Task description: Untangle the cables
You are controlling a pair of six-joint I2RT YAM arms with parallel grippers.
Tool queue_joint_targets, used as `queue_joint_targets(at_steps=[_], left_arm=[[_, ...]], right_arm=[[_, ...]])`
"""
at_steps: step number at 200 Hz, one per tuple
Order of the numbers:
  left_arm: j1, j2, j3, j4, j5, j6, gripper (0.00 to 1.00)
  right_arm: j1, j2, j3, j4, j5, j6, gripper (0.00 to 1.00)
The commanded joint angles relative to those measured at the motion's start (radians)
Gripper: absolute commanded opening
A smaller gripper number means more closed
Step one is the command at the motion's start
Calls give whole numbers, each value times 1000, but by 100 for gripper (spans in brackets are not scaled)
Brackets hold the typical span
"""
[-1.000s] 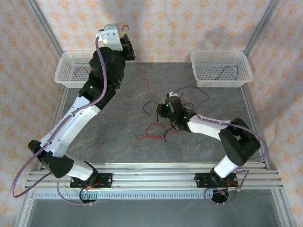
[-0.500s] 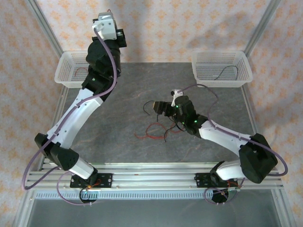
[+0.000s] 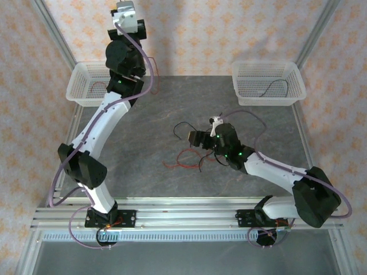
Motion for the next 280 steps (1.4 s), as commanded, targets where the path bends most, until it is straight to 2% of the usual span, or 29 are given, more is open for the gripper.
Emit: queue_joint_targets(at_steps=[1, 51, 86, 114, 166, 218, 237, 253, 280], left_arm=[[30, 57, 90, 6, 50, 1, 0], [93, 247, 332, -87, 79, 2, 0], [160, 334, 438, -135, 108, -29, 0], [223, 348, 381, -113, 118, -65, 0], [336, 333, 122, 32, 106, -138, 0], [372, 292, -162, 120, 77, -201, 0], [375, 271, -234, 78, 37, -244, 0], [383, 263, -265, -25, 23, -322, 0], [410, 296, -222, -272, 87, -489, 0]], right_arm=[[3, -61, -38, 14, 27, 31, 80], [3, -161, -92, -65, 102, 40, 80], [3, -150, -107, -66, 120, 65, 80], [3, -87, -89, -48, 104, 81, 79], [3, 54, -33, -31, 66, 102, 78], [3, 103, 17, -87, 90, 93, 78], [3, 98, 39, -131, 117, 83, 78], [3, 83, 45, -158, 134, 77, 78], [3, 61, 51, -202, 141, 70, 78]])
